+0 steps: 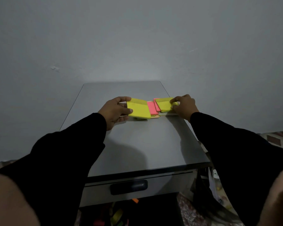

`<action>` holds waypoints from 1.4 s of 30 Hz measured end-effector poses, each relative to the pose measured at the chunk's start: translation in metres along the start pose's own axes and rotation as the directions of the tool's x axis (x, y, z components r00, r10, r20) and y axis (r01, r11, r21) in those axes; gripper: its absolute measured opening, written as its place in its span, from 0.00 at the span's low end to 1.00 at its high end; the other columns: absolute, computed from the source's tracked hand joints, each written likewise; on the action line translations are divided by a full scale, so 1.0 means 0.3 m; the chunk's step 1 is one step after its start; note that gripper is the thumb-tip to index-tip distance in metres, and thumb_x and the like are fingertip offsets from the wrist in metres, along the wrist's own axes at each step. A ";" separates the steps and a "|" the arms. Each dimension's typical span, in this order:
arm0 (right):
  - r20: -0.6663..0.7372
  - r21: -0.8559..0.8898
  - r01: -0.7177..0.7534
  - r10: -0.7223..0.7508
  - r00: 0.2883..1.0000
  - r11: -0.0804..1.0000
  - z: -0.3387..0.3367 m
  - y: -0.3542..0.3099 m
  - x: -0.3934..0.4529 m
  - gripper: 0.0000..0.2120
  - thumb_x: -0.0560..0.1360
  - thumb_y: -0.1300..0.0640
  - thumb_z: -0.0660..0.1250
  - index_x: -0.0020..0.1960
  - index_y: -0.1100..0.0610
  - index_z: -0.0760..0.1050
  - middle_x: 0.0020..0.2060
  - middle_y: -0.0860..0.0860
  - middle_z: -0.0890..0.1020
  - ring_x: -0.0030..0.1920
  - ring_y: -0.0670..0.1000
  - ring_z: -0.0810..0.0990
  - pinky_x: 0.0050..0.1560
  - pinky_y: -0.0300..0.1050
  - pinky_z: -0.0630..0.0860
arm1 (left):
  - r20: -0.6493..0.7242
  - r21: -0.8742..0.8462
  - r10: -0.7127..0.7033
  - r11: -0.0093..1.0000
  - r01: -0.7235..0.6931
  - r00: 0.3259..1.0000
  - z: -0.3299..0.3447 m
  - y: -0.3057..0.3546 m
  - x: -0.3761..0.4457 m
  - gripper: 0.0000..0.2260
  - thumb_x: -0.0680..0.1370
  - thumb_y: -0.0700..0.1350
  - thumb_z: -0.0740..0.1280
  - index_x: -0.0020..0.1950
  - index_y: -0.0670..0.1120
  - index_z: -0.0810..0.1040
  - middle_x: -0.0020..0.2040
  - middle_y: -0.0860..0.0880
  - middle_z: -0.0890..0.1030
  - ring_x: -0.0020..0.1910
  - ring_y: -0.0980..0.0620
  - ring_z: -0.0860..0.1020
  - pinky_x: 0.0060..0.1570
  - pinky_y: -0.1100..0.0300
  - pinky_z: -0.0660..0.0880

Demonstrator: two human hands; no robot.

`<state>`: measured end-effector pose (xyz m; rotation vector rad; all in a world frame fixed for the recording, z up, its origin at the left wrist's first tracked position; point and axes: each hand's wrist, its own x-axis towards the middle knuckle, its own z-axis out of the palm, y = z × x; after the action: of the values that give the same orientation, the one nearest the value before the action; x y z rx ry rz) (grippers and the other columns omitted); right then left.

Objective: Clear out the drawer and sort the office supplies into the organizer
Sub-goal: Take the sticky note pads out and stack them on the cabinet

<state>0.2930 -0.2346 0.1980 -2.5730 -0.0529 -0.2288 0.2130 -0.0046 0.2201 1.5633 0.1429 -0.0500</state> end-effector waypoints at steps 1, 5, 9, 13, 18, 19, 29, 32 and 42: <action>-0.016 -0.003 0.013 -0.013 1.000 1.000 -0.003 -0.002 -0.005 0.16 0.75 0.61 0.62 0.62 0.55 0.74 0.63 0.60 0.68 0.65 0.61 0.65 0.62 0.45 0.62 | -0.009 -0.005 0.001 1.000 -0.001 1.000 0.007 0.003 0.011 0.18 0.74 0.30 0.65 0.59 0.48 0.73 0.42 0.50 0.76 0.39 0.56 0.75 0.30 0.70 0.75; -0.053 0.027 0.089 -0.088 0.995 0.996 -0.019 -0.006 -0.030 0.18 0.74 0.65 0.62 0.63 0.58 0.73 0.62 0.60 0.68 0.64 0.61 0.65 0.60 0.46 0.64 | -0.032 -0.033 -0.004 0.999 0.003 0.999 0.034 0.017 0.051 0.18 0.74 0.29 0.65 0.58 0.48 0.73 0.41 0.49 0.75 0.37 0.56 0.75 0.29 0.69 0.75; -0.035 0.062 0.163 -0.161 0.986 0.985 -0.027 -0.001 -0.047 0.17 0.73 0.65 0.63 0.61 0.58 0.73 0.60 0.60 0.70 0.60 0.62 0.70 0.60 0.48 0.67 | -0.039 -0.004 -0.019 1.000 0.019 0.999 0.065 0.024 0.082 0.19 0.74 0.27 0.65 0.58 0.46 0.73 0.40 0.48 0.74 0.35 0.55 0.74 0.27 0.69 0.75; -0.008 0.086 0.167 -0.167 0.986 0.982 -0.029 0.013 -0.061 0.16 0.73 0.65 0.64 0.61 0.59 0.73 0.59 0.60 0.71 0.59 0.61 0.71 0.59 0.49 0.69 | -0.076 0.101 -0.042 0.994 0.049 0.996 0.089 -0.002 0.103 0.19 0.73 0.27 0.66 0.59 0.44 0.73 0.44 0.45 0.73 0.34 0.52 0.73 0.24 0.68 0.73; 0.022 0.113 0.141 -0.144 0.989 0.984 -0.039 0.018 -0.080 0.16 0.73 0.65 0.65 0.60 0.59 0.73 0.57 0.59 0.73 0.55 0.58 0.74 0.54 0.42 0.67 | -0.130 0.231 -0.057 0.969 0.086 0.990 0.104 -0.012 0.124 0.20 0.72 0.26 0.67 0.62 0.39 0.74 0.41 0.45 0.71 0.31 0.50 0.70 0.22 0.67 0.73; 0.025 0.122 0.138 -0.142 0.990 0.983 -0.044 0.017 -0.087 0.16 0.73 0.65 0.65 0.60 0.59 0.73 0.57 0.59 0.73 0.55 0.58 0.74 0.53 0.41 0.67 | -0.137 0.246 -0.062 0.965 0.094 0.989 0.105 -0.007 0.123 0.20 0.72 0.26 0.67 0.62 0.38 0.74 0.39 0.45 0.70 0.30 0.50 0.70 0.21 0.67 0.73; 0.022 0.214 0.138 -0.146 0.989 0.967 -0.133 -0.040 -0.282 0.16 0.73 0.65 0.65 0.60 0.59 0.73 0.57 0.57 0.75 0.47 0.49 0.71 0.48 0.37 0.65 | -0.074 0.325 0.038 0.946 -0.012 0.997 0.081 0.032 -0.134 0.20 0.72 0.31 0.69 0.63 0.39 0.74 0.54 0.43 0.70 0.45 0.50 0.73 0.20 0.72 0.70; 0.057 0.271 0.137 -0.158 0.986 0.953 -0.158 -0.073 -0.417 0.17 0.73 0.64 0.66 0.62 0.58 0.72 0.57 0.57 0.76 0.47 0.51 0.74 0.47 0.39 0.66 | -0.037 0.280 0.080 0.958 -0.067 0.996 0.050 0.008 -0.302 0.17 0.74 0.34 0.69 0.62 0.41 0.74 0.54 0.44 0.72 0.42 0.55 0.74 0.26 0.72 0.72; 0.300 0.334 0.178 -0.283 0.911 0.926 -0.112 -0.075 -0.931 0.17 0.75 0.62 0.66 0.63 0.57 0.70 0.55 0.52 0.75 0.50 0.50 0.76 0.50 0.39 0.72 | -0.029 0.318 0.057 0.947 -0.044 0.998 -0.095 -0.335 -0.839 0.19 0.69 0.34 0.74 0.57 0.39 0.76 0.46 0.46 0.77 0.36 0.63 0.77 0.37 0.74 0.74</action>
<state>0.0109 -0.2307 0.1894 -2.2676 -0.4916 0.1387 -0.0504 0.0082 0.1513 1.8900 0.1288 -0.0026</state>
